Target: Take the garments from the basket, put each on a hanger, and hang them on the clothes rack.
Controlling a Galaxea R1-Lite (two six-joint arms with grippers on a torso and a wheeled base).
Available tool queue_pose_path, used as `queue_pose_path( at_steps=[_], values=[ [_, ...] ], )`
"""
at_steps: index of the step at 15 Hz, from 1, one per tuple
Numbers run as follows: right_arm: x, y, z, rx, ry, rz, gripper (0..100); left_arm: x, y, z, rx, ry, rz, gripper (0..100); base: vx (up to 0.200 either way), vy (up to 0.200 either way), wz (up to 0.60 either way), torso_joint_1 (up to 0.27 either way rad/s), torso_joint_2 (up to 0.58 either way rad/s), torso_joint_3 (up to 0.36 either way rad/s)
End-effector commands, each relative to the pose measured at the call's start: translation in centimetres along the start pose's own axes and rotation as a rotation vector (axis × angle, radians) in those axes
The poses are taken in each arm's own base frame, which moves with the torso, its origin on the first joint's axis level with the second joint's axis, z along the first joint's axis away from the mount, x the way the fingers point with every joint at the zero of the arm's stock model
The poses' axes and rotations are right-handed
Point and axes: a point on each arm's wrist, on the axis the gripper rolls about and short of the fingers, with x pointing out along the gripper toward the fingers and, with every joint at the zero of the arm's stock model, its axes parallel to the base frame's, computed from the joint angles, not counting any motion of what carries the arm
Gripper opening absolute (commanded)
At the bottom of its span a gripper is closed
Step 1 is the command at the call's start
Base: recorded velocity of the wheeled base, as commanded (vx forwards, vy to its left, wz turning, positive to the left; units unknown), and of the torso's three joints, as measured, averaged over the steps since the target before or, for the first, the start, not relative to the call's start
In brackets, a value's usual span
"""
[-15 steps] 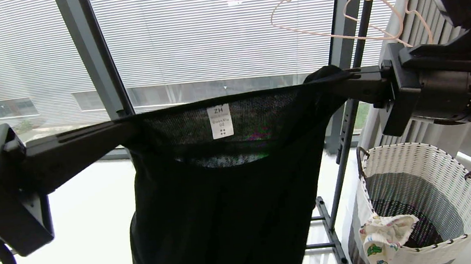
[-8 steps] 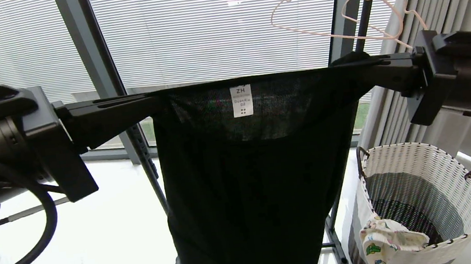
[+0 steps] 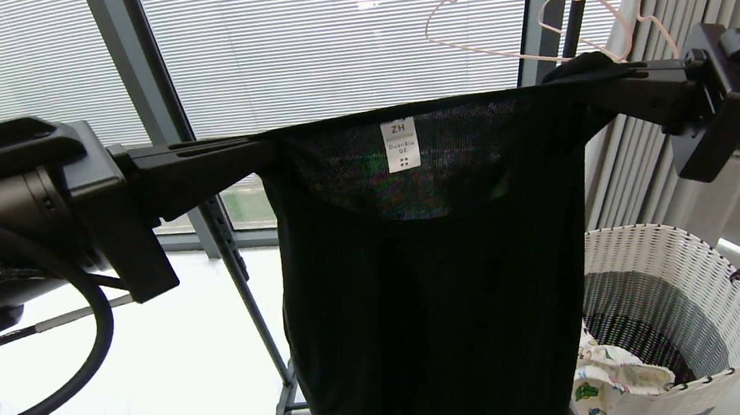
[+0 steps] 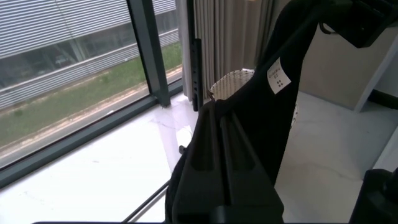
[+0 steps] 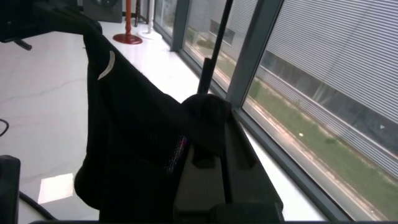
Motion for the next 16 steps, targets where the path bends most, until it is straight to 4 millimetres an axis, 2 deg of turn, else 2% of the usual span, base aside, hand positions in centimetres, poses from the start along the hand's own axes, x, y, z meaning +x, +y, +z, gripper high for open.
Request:
queue_pose_path(
  at_steps=[1,6,11,13,16],
  values=[
    [-0.2,0.1,0.3,-0.006,-0.009,-0.001,0,0.4,0.0,-0.2,-0.003,0.011,-0.003,0,0.000,0.000,0.00,0.000,0.00,0.000],
    [-1.1,0.1,0.6,-0.011,-0.009,-0.021,0,1.9,-0.3,-0.1,-0.002,0.022,-0.040,0,0.000,0.000,0.00,0.000,0.00,0.000],
    [-3.8,2.5,-0.4,0.016,0.065,0.014,0,5.9,0.5,1.0,-0.003,0.011,-0.091,0,0.000,0.000,0.00,0.000,0.00,0.000],
    [-4.4,3.3,-0.7,0.021,0.075,0.032,0,6.7,0.6,0.9,-0.003,0.017,-0.104,0,0.000,0.000,0.00,0.000,0.00,0.000],
    [-4.5,3.4,-1.0,0.029,0.086,0.035,0,6.8,0.6,0.7,-0.004,0.021,-0.105,0,0.000,0.000,0.00,0.000,0.00,0.000]
  ],
)
